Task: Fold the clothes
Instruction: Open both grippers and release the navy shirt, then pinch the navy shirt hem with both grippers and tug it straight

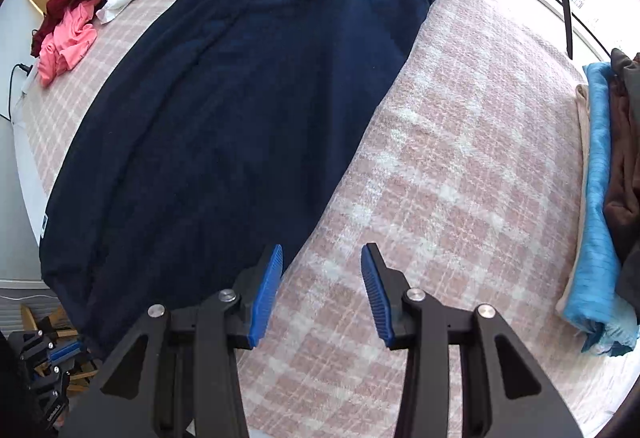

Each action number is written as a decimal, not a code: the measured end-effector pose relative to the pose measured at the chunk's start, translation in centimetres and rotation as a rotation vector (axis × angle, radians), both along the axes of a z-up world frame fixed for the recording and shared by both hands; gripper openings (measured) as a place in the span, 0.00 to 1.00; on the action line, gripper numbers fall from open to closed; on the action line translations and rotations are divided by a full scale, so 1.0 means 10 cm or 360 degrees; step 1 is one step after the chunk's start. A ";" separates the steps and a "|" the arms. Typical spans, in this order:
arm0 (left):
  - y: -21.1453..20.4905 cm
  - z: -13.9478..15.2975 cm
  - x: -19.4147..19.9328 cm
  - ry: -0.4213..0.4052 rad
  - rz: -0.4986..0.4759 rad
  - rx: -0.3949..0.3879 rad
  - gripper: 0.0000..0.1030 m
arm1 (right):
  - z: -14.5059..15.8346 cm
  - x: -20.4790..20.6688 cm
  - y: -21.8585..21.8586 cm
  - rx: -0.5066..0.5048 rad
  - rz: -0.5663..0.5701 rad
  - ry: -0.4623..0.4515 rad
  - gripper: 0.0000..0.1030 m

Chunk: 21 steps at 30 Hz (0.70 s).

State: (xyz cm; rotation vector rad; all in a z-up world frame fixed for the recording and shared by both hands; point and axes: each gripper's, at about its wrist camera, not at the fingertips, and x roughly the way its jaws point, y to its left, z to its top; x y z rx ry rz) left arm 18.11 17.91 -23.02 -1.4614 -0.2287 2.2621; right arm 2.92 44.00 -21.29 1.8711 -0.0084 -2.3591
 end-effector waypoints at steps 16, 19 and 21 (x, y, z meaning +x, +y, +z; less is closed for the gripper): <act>0.39 0.01 -0.15 0.0197 -0.0520 -0.0350 0.11 | -0.15 1.73 -0.95 -0.0041 0.0188 0.0114 0.40; 0.36 0.00 -0.16 0.0184 -0.0539 -0.0323 0.09 | -0.18 1.77 -1.02 -0.0048 0.0216 0.0134 0.40; 0.37 0.01 -0.15 0.0192 -0.0562 -0.0332 0.06 | -0.22 1.74 -1.07 0.0032 0.0234 0.0164 0.40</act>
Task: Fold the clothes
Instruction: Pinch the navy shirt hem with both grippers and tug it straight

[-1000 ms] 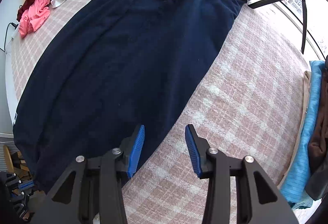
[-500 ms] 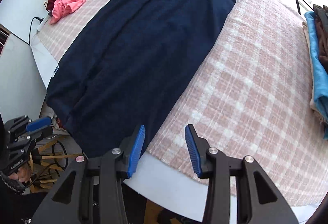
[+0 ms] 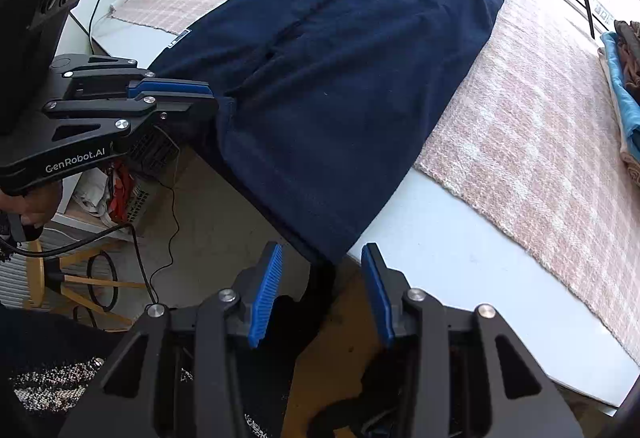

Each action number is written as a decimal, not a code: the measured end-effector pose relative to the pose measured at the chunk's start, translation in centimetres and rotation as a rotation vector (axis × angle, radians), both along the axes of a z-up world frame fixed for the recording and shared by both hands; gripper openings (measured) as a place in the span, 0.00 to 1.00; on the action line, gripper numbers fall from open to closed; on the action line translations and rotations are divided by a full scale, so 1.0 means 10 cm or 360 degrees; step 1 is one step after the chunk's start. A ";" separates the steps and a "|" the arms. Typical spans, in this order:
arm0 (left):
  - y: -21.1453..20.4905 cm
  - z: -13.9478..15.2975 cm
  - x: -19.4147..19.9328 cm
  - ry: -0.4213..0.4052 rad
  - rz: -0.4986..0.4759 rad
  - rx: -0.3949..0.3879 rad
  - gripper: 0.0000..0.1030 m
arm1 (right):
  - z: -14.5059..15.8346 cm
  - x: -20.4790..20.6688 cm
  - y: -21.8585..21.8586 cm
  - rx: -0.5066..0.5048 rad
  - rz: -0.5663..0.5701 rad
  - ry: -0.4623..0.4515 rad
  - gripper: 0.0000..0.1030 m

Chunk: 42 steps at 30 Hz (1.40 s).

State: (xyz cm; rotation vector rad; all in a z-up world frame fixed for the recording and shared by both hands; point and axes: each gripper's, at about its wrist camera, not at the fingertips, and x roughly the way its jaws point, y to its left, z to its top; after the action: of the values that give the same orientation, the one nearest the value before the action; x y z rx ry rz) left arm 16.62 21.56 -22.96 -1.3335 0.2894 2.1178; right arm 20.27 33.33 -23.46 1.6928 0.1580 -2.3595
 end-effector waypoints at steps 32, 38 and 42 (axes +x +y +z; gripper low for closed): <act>0.00 -0.06 -0.04 -0.0089 -0.0063 0.0093 0.05 | 0.06 -0.22 0.33 -0.0036 -0.0162 -0.0101 0.06; -0.12 -0.15 0.05 -0.0125 0.0004 0.0069 0.05 | 0.04 -0.23 0.39 -0.0086 -0.0178 -0.0136 0.06; -0.16 -0.05 0.03 -0.0167 0.0008 0.0109 0.08 | -0.03 -0.27 0.34 -0.0032 -0.0133 -0.0221 0.06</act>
State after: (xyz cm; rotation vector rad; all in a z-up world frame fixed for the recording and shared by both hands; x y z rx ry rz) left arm 16.97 19.93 -23.47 -1.4009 0.1686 2.0349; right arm 17.59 36.76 -23.80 1.8807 0.0402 -2.2823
